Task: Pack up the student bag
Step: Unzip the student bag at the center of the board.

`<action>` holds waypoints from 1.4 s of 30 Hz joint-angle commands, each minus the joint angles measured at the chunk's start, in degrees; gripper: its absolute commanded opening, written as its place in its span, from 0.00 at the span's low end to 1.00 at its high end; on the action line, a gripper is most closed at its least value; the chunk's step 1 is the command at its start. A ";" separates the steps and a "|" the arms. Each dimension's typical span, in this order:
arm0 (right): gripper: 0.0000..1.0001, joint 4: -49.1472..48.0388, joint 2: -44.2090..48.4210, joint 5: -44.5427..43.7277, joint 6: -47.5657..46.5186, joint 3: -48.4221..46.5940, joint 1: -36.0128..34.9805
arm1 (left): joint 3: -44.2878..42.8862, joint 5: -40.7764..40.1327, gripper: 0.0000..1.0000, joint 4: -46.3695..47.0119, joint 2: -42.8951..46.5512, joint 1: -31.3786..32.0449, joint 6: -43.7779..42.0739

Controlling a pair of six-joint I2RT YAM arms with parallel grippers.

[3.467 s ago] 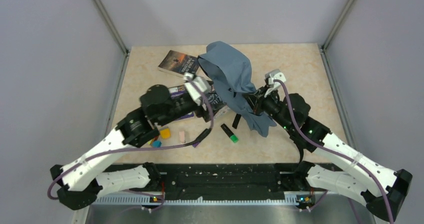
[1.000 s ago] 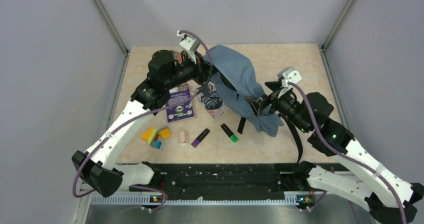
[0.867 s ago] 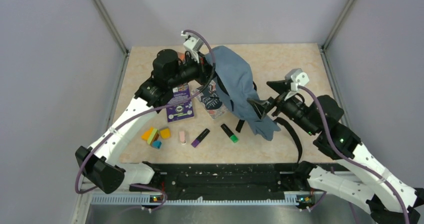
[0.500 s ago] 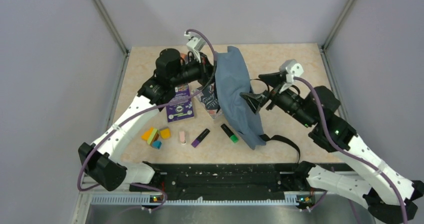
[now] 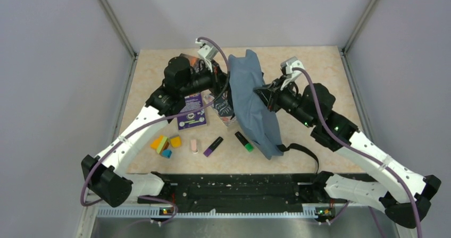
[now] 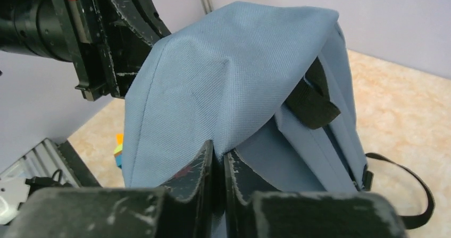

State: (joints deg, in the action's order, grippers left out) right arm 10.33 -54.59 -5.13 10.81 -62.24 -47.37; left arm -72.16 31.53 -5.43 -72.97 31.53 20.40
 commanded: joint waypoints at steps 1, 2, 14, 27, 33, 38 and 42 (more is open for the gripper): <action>0.00 -4.47 1.69 -0.22 -0.62 -0.08 0.33 | 0.38 -2.28 0.00 1.80 2.65 -0.47 -4.72; 0.00 -4.26 2.36 0.23 -1.80 0.01 0.32 | 0.05 -3.13 0.00 1.26 2.54 -0.88 -4.83; 0.00 2.62 10.51 27.02 -14.63 -0.25 0.35 | -4.03 -1.94 0.00 0.42 -2.07 -5.67 -3.16; 0.00 3.66 12.80 36.24 -15.06 -1.55 0.35 | -4.33 -3.55 0.00 -1.99 -9.25 -9.86 -4.47; 0.00 3.18 13.76 35.94 -15.13 -1.22 0.35 | -2.84 2.65 0.00 0.25 -13.73 -11.49 -1.90; 0.11 3.10 13.59 17.89 -13.01 -0.09 0.34 | -1.28 11.86 0.00 4.68 -13.82 -11.54 2.77; 0.50 5.03 11.09 -0.83 -9.87 0.21 0.35 | 2.22 11.78 0.00 9.90 -11.43 -11.48 5.37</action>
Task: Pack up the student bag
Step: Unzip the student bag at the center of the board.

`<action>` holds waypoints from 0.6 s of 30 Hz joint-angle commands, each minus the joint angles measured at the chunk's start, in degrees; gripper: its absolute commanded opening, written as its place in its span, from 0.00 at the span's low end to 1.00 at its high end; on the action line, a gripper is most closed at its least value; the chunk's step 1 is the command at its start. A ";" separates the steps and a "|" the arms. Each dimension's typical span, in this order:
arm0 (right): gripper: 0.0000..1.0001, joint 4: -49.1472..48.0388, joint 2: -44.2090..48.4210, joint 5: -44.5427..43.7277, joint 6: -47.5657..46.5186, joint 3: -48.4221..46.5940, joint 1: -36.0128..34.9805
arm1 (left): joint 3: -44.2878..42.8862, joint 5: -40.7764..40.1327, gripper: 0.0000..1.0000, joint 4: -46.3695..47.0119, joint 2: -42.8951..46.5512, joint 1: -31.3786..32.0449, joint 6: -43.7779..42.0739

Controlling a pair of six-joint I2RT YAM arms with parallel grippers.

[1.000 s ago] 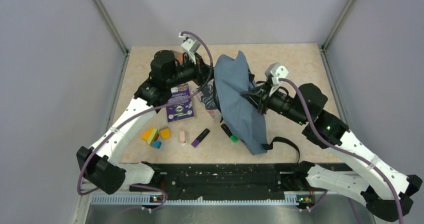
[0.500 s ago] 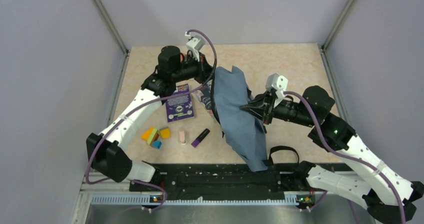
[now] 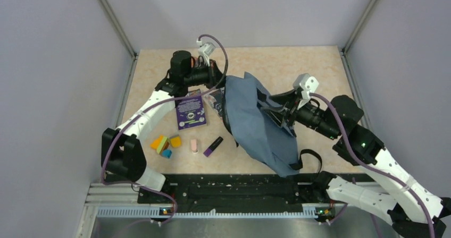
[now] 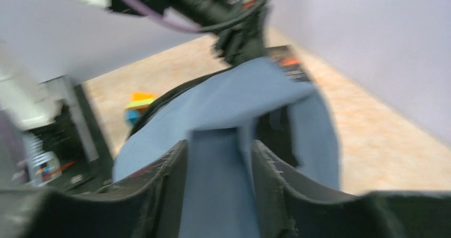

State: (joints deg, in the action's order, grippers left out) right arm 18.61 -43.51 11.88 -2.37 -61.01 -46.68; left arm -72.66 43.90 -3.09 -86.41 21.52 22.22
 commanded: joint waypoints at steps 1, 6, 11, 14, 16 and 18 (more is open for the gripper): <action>0.62 -2.71 -0.88 -21.14 4.71 -1.16 -0.36 | 3.39 -0.39 0.00 8.40 2.25 -1.41 4.25; 0.87 -3.33 -5.38 -23.24 9.79 -1.53 -0.35 | 5.03 1.89 0.00 12.94 2.19 -1.30 9.18; 0.88 -5.34 -11.38 -22.10 16.39 -3.33 -0.35 | 5.76 1.42 0.00 13.78 2.92 -1.32 9.86; 0.88 -6.12 -15.60 -21.68 20.68 -5.15 -0.40 | 6.00 1.10 0.00 13.82 3.45 -1.30 9.82; 0.88 -7.49 -17.45 -20.61 23.03 -5.65 -0.35 | 6.06 1.02 0.00 13.76 3.69 -1.22 9.70; 0.88 -8.79 -19.00 -19.04 24.69 -6.23 -0.35 | 6.08 0.86 0.00 13.75 3.92 -1.22 9.56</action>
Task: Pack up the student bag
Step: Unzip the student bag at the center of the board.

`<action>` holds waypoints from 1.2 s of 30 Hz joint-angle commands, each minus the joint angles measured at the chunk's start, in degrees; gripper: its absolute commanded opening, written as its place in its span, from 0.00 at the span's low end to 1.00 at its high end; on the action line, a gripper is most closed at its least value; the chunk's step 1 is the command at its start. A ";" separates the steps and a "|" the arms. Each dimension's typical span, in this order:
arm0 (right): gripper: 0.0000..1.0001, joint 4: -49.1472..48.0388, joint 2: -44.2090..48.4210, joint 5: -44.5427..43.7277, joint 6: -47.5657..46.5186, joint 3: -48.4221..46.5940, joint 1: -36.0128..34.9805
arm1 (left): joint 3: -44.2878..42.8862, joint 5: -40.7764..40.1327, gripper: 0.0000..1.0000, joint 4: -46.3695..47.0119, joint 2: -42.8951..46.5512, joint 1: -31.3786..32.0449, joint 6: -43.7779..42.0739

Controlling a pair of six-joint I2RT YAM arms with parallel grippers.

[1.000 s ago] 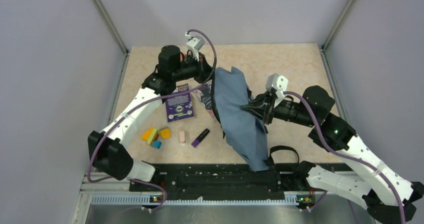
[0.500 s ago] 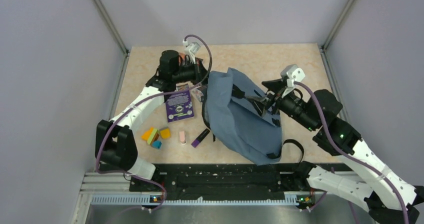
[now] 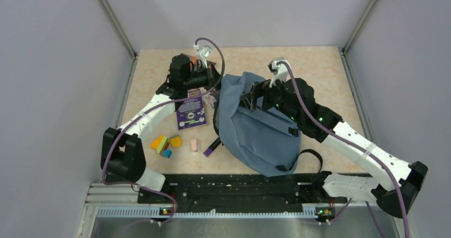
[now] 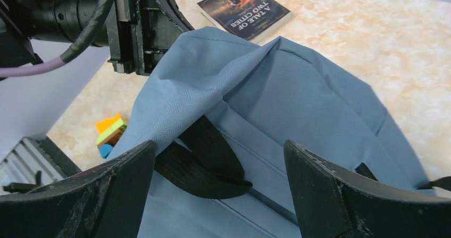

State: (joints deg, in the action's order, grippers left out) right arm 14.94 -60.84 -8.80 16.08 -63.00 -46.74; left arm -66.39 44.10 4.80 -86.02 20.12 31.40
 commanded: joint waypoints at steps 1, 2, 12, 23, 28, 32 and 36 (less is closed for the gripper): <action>0.88 -6.01 -2.24 2.55 6.81 -4.45 -0.28 | -0.18 0.46 0.00 5.75 3.69 0.14 0.21; 0.88 -6.66 -2.69 3.38 7.25 -4.60 -0.30 | -0.15 0.32 0.00 5.64 3.81 0.13 0.04; 0.92 -8.06 -4.80 2.77 7.78 -6.02 -0.64 | 0.03 -0.28 0.00 5.10 4.57 0.28 -0.67; 0.52 -2.55 -13.48 0.96 5.03 -11.54 -1.95 | -0.08 -0.37 0.00 4.11 5.43 1.42 -4.18; 0.00 -2.43 -7.54 3.39 -0.63 -10.78 -1.95 | -2.16 -0.99 0.00 -1.04 7.67 1.44 -10.51; 0.00 4.57 -2.94 9.15 -7.03 -13.64 -1.87 | -5.99 2.48 0.00 -8.20 9.29 1.49 -17.37; 0.00 12.49 -1.04 15.39 -12.21 -16.64 -1.92 | -10.79 3.47 0.00 -17.48 10.08 1.40 -25.23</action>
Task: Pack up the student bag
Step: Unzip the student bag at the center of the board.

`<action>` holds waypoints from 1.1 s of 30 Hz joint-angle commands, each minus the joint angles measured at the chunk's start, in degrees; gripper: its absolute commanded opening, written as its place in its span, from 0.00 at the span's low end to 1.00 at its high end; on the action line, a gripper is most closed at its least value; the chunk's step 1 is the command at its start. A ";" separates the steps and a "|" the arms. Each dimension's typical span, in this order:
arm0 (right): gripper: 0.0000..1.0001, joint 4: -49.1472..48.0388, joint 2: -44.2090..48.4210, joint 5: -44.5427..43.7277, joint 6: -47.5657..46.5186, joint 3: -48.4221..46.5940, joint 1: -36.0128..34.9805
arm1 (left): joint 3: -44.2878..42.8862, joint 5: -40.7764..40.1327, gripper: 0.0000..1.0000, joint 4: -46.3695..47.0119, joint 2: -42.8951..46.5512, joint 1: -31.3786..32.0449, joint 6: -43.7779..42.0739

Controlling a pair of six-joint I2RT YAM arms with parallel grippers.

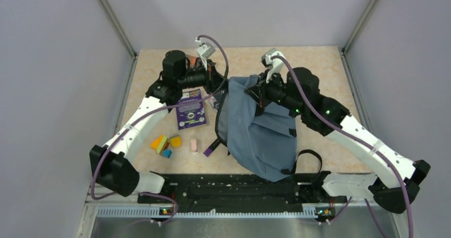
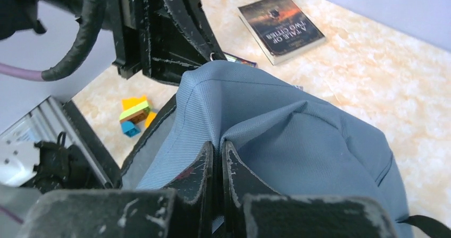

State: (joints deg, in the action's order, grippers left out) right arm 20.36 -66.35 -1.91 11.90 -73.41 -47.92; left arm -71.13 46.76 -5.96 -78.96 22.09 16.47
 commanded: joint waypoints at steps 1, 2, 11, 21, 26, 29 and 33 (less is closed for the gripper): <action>0.00 7.82 5.17 9.83 -9.16 -6.18 -0.69 | -6.87 0.50 0.00 -8.75 3.09 -0.58 -11.80; 0.00 8.45 5.84 11.76 -10.20 -6.07 -0.64 | -7.58 -0.07 0.00 -10.39 3.17 -0.59 -13.07; 0.00 12.38 9.92 34.76 -17.61 -5.73 -0.69 | -10.01 0.02 0.00 -17.69 1.16 -0.56 -19.84; 0.00 2.36 14.55 41.03 -15.16 -1.18 -0.67 | -8.20 6.75 0.00 -14.55 -4.92 0.22 -17.14; 0.00 -2.91 16.45 39.70 -13.75 1.49 -0.76 | -7.49 7.66 0.00 -14.48 -7.71 2.36 -16.99; 0.00 -6.01 18.16 38.29 -12.79 3.27 -0.68 | -8.17 7.08 0.00 -16.17 -10.49 3.57 -17.59; 0.00 -11.63 21.27 35.39 -12.30 6.58 -0.73 | -9.52 3.82 0.00 -16.87 -12.63 3.97 -16.72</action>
State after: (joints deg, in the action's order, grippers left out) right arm 21.63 -52.80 23.75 -3.70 -66.67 -46.94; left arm -79.75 64.31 -23.20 -87.15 28.10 0.34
